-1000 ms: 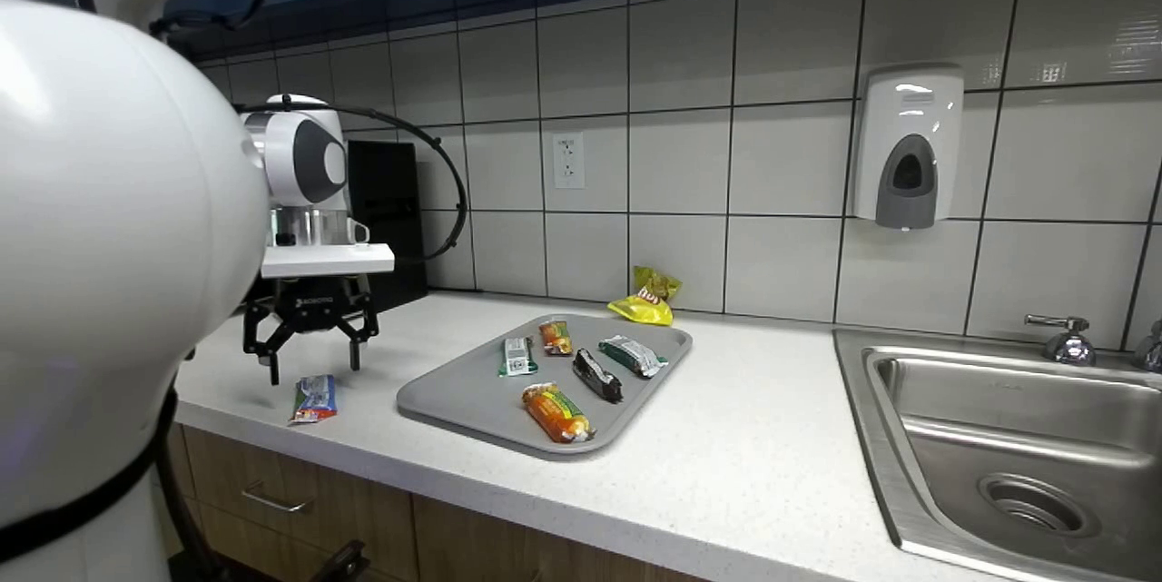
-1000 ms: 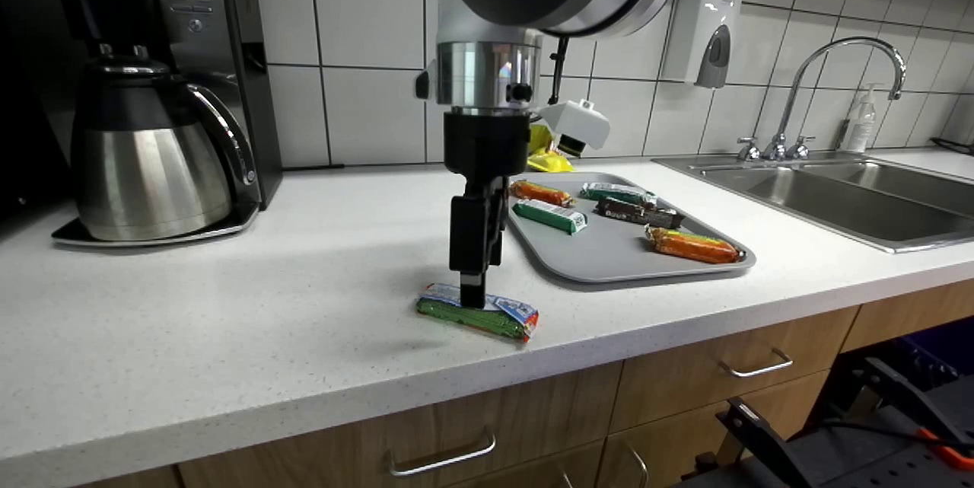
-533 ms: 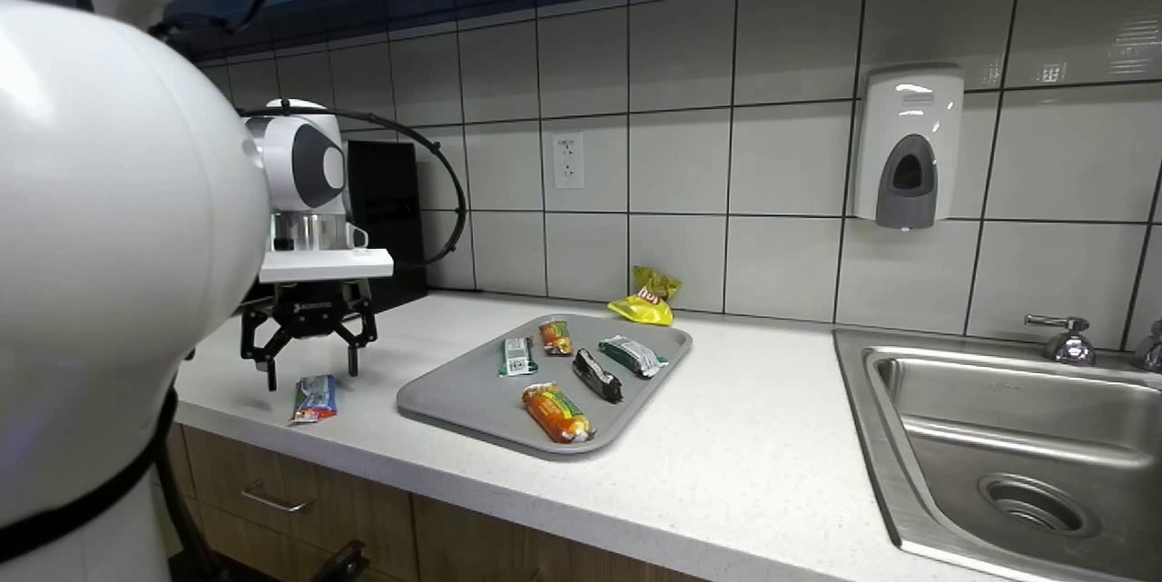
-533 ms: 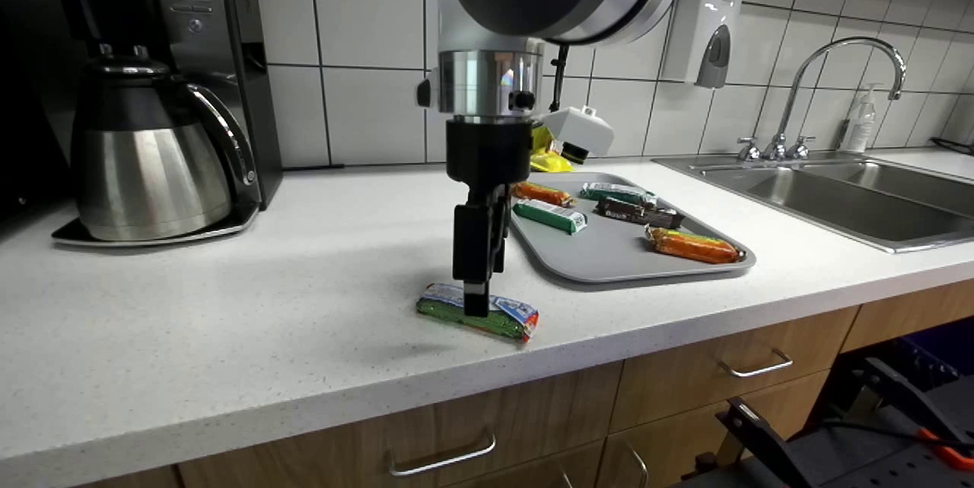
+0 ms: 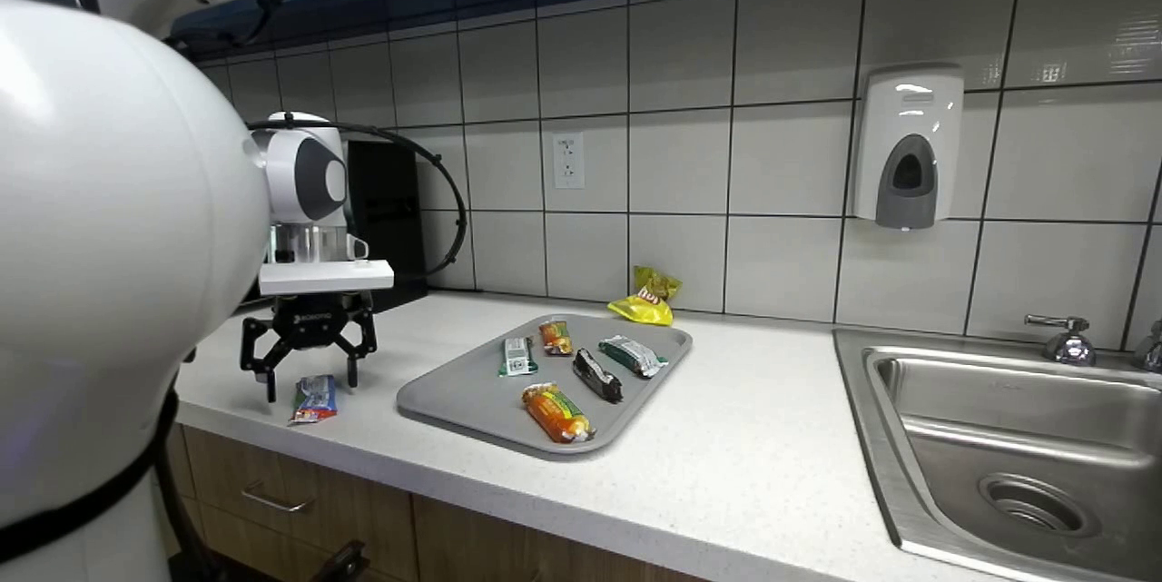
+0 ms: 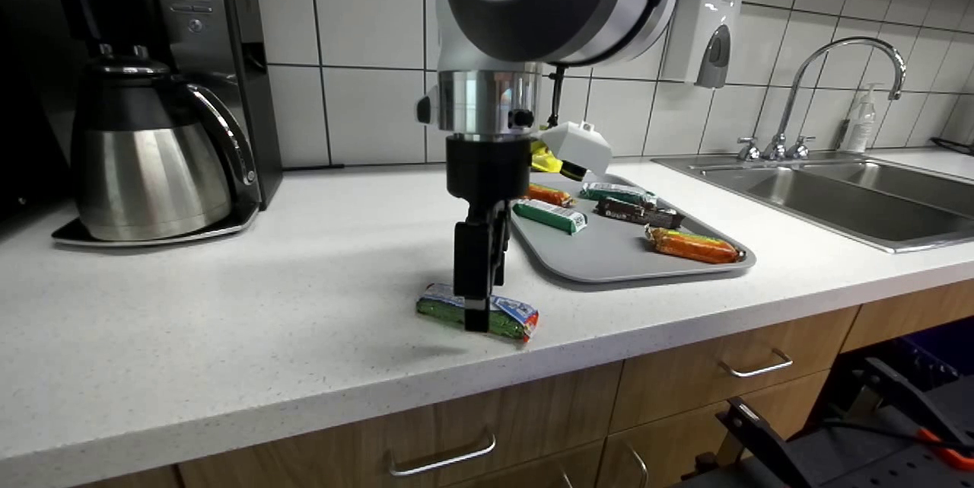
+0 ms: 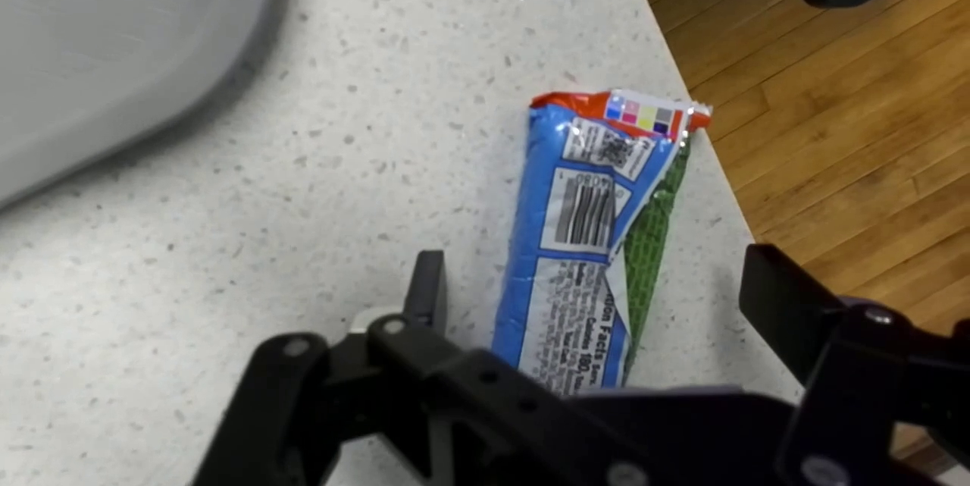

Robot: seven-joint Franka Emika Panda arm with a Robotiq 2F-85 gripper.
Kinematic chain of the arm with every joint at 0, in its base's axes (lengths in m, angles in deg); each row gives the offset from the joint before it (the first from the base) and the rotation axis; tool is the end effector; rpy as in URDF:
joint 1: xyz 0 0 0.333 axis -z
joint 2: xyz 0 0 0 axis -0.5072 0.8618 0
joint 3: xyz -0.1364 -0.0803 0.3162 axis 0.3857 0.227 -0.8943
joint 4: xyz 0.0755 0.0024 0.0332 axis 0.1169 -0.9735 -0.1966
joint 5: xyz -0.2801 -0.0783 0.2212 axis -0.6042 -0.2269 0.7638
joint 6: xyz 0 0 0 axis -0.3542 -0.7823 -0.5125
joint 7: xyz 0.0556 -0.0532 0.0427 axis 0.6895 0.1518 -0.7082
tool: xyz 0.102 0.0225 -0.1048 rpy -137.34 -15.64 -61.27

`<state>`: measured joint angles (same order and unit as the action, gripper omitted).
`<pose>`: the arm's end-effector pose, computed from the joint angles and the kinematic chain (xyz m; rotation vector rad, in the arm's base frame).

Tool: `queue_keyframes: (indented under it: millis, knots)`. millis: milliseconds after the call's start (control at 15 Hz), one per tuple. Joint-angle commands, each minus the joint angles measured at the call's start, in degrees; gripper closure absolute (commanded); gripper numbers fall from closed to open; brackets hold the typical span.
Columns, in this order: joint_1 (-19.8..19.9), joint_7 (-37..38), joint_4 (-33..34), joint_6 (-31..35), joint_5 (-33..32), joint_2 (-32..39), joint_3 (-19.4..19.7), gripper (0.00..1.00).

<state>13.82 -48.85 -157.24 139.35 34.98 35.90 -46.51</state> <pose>0.3600 0.2762 0.2425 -2.6083 -1.6521 0.1350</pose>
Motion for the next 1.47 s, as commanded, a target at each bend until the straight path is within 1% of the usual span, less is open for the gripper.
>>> queue_keyframes:
  millis: [0,333,400,467,533,733,867,933,1400]
  knots:
    - [0.1,1.7,-0.2,1.4,-1.6,0.5,0.0,0.0]
    - [0.2,1.7,-0.3,1.6,-1.6,0.7,-0.1,0.0]
    - [0.3,1.7,-0.3,1.8,-1.5,0.7,-0.1,0.25]
    - [0.3,1.6,-0.3,1.8,-1.5,0.7,-0.1,0.26]
    - [0.3,1.7,-0.3,1.9,-1.6,0.7,-0.1,0.32]
    - [0.3,1.7,-0.1,2.1,-1.8,0.8,0.0,0.58]
    - [0.3,1.7,-0.1,2.4,-2.1,0.8,0.1,0.73]
    - [0.3,1.8,0.0,2.3,-2.2,0.7,0.1,0.78]
    - [0.3,1.9,0.0,1.8,-3.1,-0.2,0.3,0.81]
